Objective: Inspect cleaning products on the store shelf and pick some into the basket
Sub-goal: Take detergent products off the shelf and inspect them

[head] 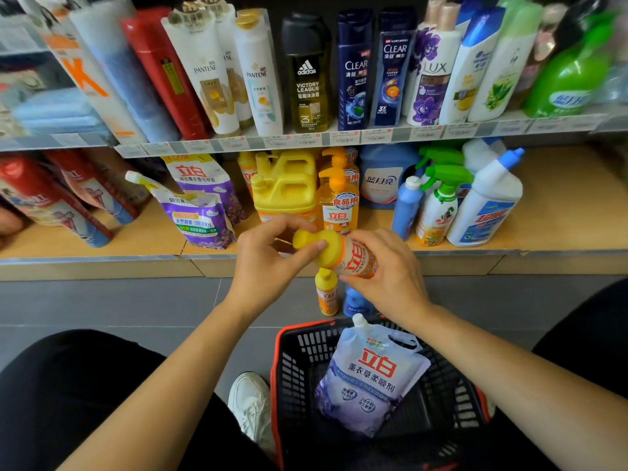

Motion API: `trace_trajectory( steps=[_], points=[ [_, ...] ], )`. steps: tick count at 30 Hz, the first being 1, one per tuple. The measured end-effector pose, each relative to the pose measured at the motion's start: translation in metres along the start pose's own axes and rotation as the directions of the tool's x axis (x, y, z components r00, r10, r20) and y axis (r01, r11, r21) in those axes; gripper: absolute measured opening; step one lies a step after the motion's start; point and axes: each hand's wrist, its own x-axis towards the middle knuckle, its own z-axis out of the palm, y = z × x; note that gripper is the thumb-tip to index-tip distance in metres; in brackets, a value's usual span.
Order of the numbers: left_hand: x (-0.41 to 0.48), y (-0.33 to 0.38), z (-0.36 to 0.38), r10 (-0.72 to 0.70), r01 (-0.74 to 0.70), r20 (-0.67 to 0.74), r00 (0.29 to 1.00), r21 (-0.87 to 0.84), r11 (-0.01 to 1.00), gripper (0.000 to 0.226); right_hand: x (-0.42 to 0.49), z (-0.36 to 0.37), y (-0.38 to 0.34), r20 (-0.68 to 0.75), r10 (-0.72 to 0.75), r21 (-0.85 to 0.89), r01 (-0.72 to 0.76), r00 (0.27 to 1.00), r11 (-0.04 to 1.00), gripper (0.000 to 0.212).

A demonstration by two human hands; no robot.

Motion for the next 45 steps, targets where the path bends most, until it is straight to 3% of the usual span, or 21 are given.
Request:
trace_trajectory(
  steps=[4,6,9,13,16,18,22,24,26,29,31,33,35,39,45],
  points=[
    [0.001,-0.001,0.000,-0.060,0.060,-0.074,0.995,0.001,0.998,0.008,0.001,0.000,-0.002,0.004,-0.039,-0.053,0.039,0.999,0.998,0.065],
    [0.003,-0.001,-0.002,-0.048,0.048,-0.041,0.998,0.004,0.999,0.012,0.002,0.000,-0.001,0.094,0.019,0.138,-0.032,0.995,0.990,0.066],
    [0.006,-0.005,-0.006,0.065,-0.071,0.058,0.996,0.104,0.992,0.026,0.005,-0.001,-0.001,0.363,0.127,0.505,-0.310,0.923,0.806,0.068],
    [0.009,-0.012,-0.020,0.116,-0.170,0.208,0.971,0.260,0.951,0.043,0.009,-0.004,0.004,0.558,0.111,0.564,-0.474,0.823,0.676,0.066],
    [0.009,-0.014,-0.025,0.081,-0.150,0.263,0.961,0.256,0.955,0.042,0.012,-0.010,0.008,0.633,0.079,0.604,-0.555,0.770,0.571,0.066],
    [0.007,-0.012,-0.023,0.052,-0.104,0.255,0.966,0.196,0.975,0.034,0.014,-0.010,0.010,0.617,0.092,0.593,-0.538,0.782,0.599,0.067],
    [0.003,-0.008,-0.011,-0.059,0.046,0.148,0.987,0.087,0.995,0.021,0.015,-0.006,0.007,0.459,0.102,0.540,-0.369,0.882,0.757,0.069],
    [0.003,-0.007,-0.006,-0.120,0.115,0.090,0.989,0.053,0.992,0.018,0.013,-0.005,0.006,0.317,0.077,0.390,-0.204,0.945,0.898,0.069],
    [0.003,-0.006,-0.001,-0.150,0.149,0.048,0.988,0.025,0.989,0.013,0.010,-0.006,0.006,0.181,0.002,0.122,-0.025,0.983,0.992,0.067],
    [0.004,-0.005,0.001,-0.193,0.194,0.034,0.981,-0.013,0.981,0.005,0.009,-0.007,0.005,0.076,-0.084,-0.072,0.090,0.994,0.993,0.069],
    [0.004,-0.005,-0.001,-0.183,0.186,0.078,0.980,-0.035,0.982,0.008,0.013,-0.009,0.006,0.123,-0.029,0.013,0.028,0.992,1.000,0.070],
    [0.003,-0.003,-0.004,-0.144,0.152,0.141,0.979,-0.051,0.987,0.020,0.018,-0.015,0.009,0.290,0.080,0.307,-0.172,0.954,0.936,0.068],
    [0.004,-0.001,-0.007,-0.091,0.105,0.191,0.977,-0.066,0.992,0.031,0.020,-0.020,0.009,0.459,0.091,0.519,-0.350,0.884,0.780,0.065],
    [0.009,-0.001,-0.012,-0.033,0.055,0.207,0.978,-0.102,0.993,0.041,0.017,-0.019,0.006,0.573,0.060,0.609,-0.474,0.817,0.636,0.062],
    [0.009,0.005,-0.013,-0.135,0.233,0.262,0.956,-0.390,0.891,0.045,0.015,-0.017,-0.005,0.644,0.026,0.659,-0.572,0.764,0.488,0.053]
  ],
)
